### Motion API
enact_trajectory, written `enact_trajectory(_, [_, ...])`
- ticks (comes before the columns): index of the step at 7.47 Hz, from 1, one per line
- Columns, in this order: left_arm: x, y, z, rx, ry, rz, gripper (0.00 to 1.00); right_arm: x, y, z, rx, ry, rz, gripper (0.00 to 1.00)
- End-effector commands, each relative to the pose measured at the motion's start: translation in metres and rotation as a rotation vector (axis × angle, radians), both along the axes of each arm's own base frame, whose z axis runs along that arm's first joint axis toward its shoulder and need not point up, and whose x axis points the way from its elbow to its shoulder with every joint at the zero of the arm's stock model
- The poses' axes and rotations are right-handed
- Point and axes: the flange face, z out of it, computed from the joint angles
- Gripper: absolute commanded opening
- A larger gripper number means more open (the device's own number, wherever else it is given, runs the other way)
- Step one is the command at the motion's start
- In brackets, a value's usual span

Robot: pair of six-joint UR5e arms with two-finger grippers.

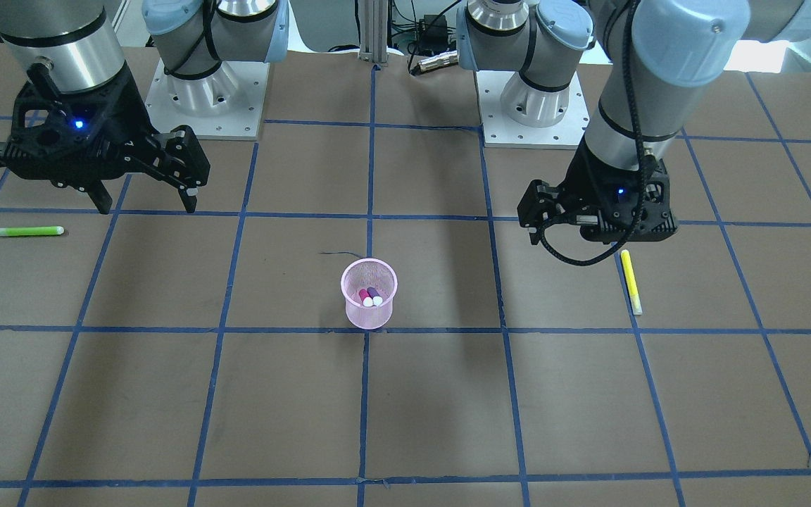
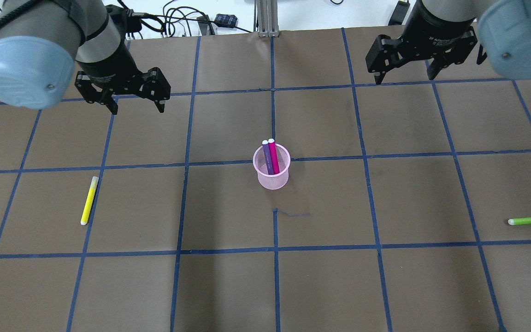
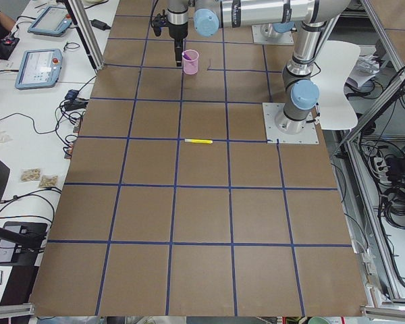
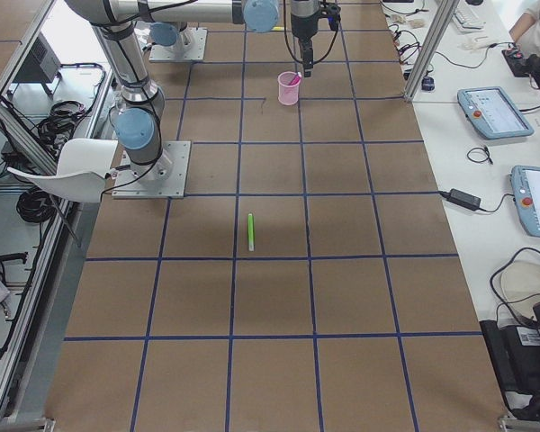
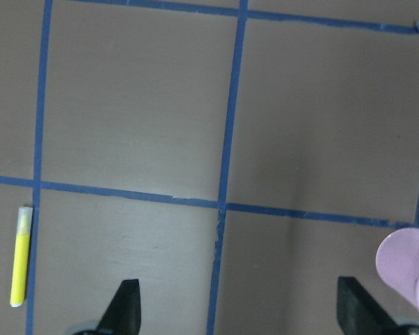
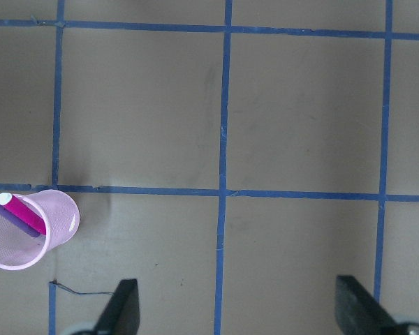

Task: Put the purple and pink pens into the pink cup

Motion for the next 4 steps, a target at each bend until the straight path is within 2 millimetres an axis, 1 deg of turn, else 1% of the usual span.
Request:
enact_trajectory(1, [0.022,0.028,0.023,0.062,0.015,-0.063,1.0,-0.004,0.001,0.003,0.029,-0.004,-0.004,1.0])
enact_trajectory(2, [0.029,0.037,0.029,0.086,0.022,-0.048,1.0,-0.004,0.002,0.002,0.034,-0.002,0.0,1.0])
enact_trajectory(4, [0.029,0.045,0.034,0.094,0.058,-0.035,1.0,-0.004,0.002,-0.001,0.04,-0.004,0.002,1.0])
